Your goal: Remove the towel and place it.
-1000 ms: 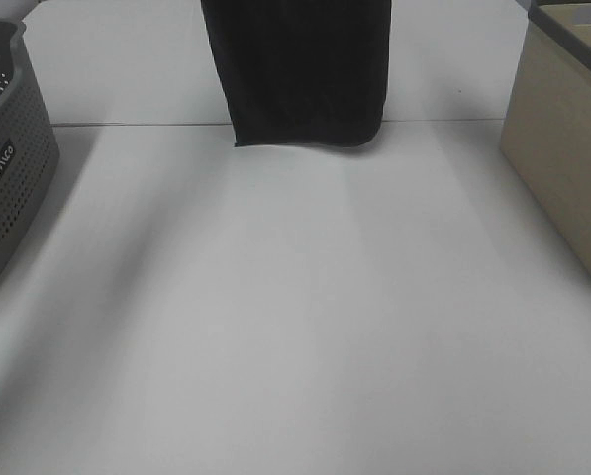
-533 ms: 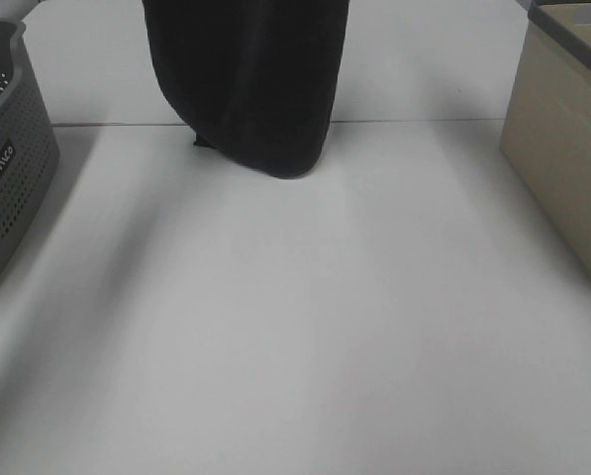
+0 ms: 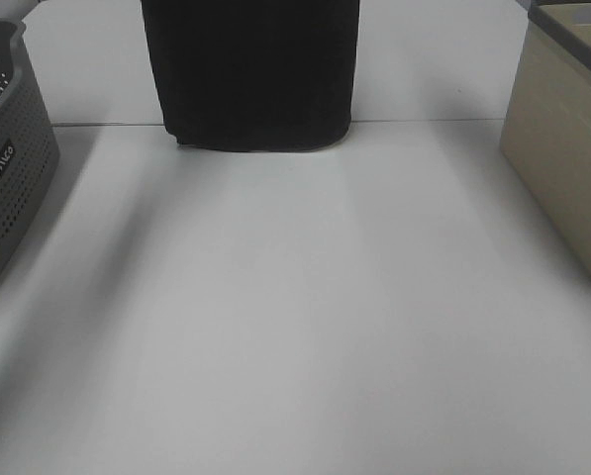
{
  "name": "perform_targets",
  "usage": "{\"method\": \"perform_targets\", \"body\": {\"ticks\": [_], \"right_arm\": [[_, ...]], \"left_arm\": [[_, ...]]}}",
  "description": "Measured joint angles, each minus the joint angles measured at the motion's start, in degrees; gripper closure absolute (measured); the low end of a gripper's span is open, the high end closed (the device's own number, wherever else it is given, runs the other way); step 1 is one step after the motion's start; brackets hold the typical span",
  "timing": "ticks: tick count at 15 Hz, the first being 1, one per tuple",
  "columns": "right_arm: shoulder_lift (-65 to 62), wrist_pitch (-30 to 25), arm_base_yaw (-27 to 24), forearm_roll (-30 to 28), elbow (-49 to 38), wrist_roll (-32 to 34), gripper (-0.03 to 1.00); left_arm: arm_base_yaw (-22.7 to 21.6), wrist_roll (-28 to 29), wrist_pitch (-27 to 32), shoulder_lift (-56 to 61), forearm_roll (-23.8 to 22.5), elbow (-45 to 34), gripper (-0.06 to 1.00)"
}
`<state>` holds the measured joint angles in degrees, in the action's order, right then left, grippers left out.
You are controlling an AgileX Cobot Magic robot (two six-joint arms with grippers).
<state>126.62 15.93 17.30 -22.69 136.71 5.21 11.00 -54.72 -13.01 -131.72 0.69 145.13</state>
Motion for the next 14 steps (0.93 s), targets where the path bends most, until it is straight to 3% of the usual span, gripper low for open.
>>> {"method": "perform_targets", "body": {"ticks": [14], "right_arm": [[0.46,1.95,0.00,-0.06,0.00,0.17,0.95]], "left_arm": [[-0.34,0.06,3.32,0.46,-1.49,2.52,0.94]]}}
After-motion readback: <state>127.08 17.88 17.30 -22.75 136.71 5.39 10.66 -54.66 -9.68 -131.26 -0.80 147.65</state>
